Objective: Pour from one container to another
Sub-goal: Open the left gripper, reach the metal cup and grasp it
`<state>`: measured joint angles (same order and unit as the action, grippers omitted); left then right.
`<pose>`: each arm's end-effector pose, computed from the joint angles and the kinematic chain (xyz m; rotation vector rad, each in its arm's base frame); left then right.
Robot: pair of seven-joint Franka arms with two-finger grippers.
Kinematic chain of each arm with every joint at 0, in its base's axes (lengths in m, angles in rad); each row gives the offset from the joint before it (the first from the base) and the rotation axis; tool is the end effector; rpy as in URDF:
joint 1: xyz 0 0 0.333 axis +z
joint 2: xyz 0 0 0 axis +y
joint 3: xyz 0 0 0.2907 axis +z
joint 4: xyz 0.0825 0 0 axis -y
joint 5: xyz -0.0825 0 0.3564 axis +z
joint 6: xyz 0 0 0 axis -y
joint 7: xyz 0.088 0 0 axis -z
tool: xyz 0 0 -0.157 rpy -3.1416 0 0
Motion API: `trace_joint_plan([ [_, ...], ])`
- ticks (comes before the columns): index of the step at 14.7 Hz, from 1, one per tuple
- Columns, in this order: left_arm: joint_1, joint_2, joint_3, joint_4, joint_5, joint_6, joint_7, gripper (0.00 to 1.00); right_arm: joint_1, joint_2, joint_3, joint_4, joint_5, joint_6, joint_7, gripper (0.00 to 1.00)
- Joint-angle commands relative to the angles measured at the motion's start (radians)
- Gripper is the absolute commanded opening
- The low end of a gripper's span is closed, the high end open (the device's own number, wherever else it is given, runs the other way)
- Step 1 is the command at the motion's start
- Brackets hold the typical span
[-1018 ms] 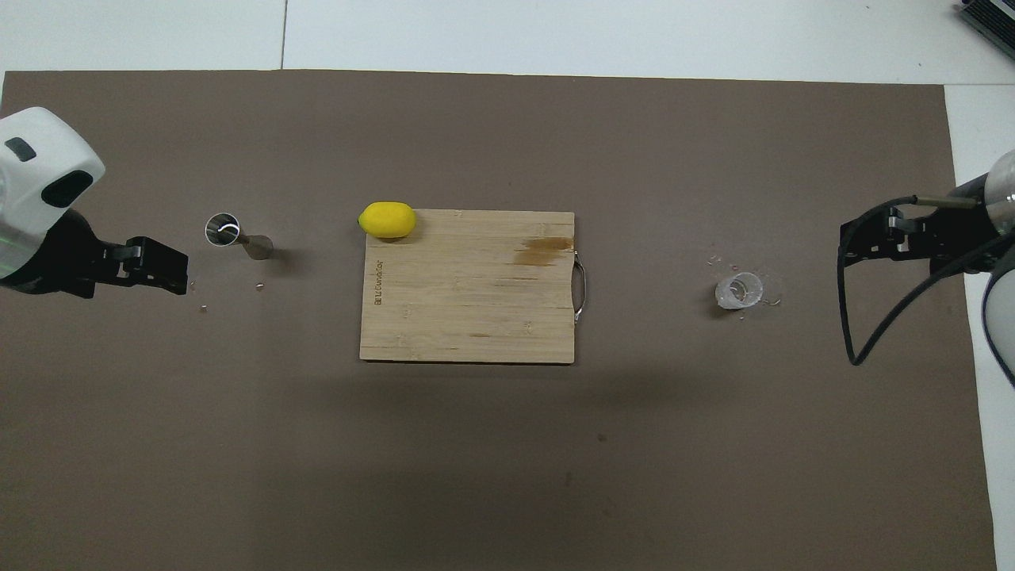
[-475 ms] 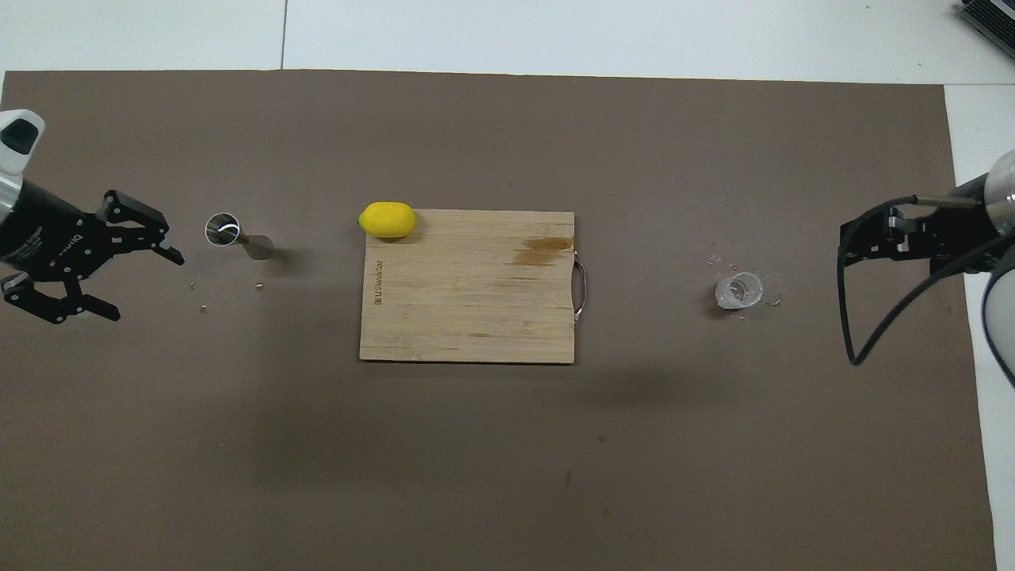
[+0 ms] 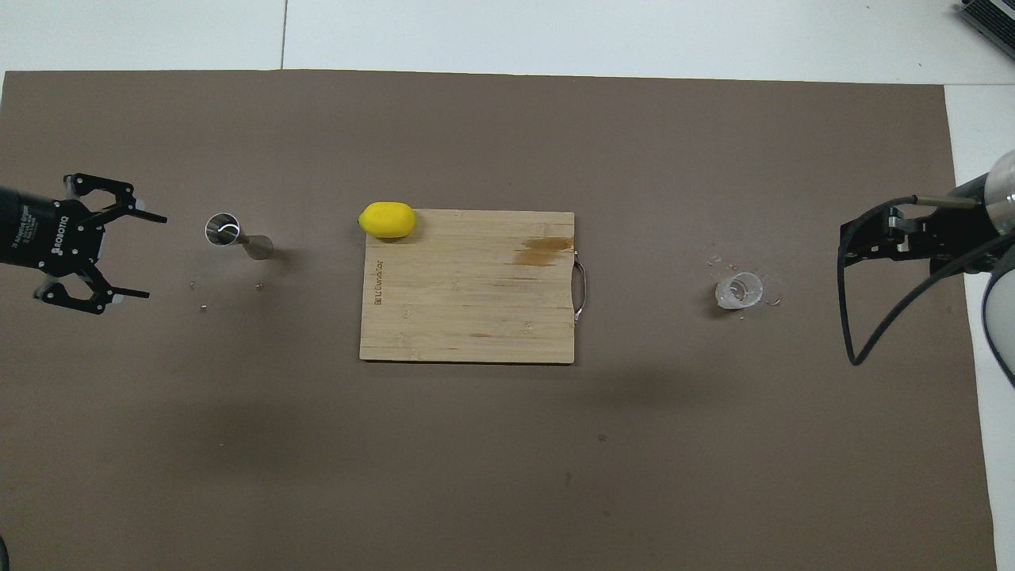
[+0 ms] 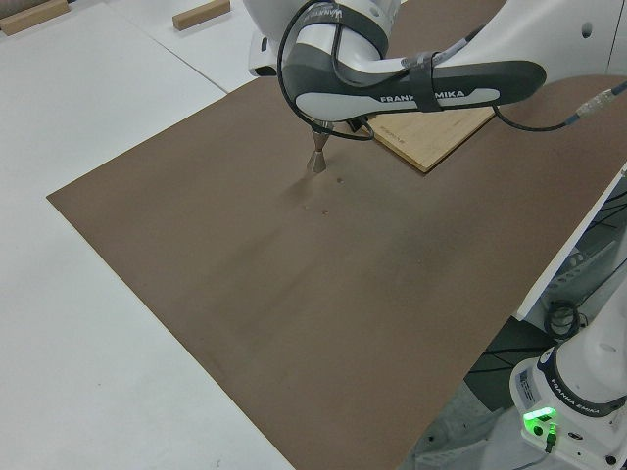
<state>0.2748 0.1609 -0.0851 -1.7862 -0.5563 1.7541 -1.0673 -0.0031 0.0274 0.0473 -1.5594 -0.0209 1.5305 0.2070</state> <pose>0.5573 0.0342 0.4022 2.0297 1.7359 -0.5543 0.5268 0.0197 0.5365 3.1036 -0.2536 -0.0831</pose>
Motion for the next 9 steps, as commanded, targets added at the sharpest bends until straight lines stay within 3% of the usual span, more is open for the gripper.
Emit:
trace_joint_plan([
  [1,0.030,-0.090,-0.008,-0.186,-0.159,0.149,-0.104,1.00,-0.012,-0.006,0.006,-0.008,0.002,0.002,-0.018,1.00],
  [5,0.050,-0.104,-0.008,-0.338,-0.390,0.306,-0.148,1.00,-0.012,-0.006,0.006,-0.008,0.002,0.002,-0.018,1.00],
  [9,0.063,-0.090,-0.008,-0.371,-0.519,0.346,-0.146,1.00,-0.011,-0.006,0.006,-0.008,0.002,-0.007,-0.020,1.00],
])
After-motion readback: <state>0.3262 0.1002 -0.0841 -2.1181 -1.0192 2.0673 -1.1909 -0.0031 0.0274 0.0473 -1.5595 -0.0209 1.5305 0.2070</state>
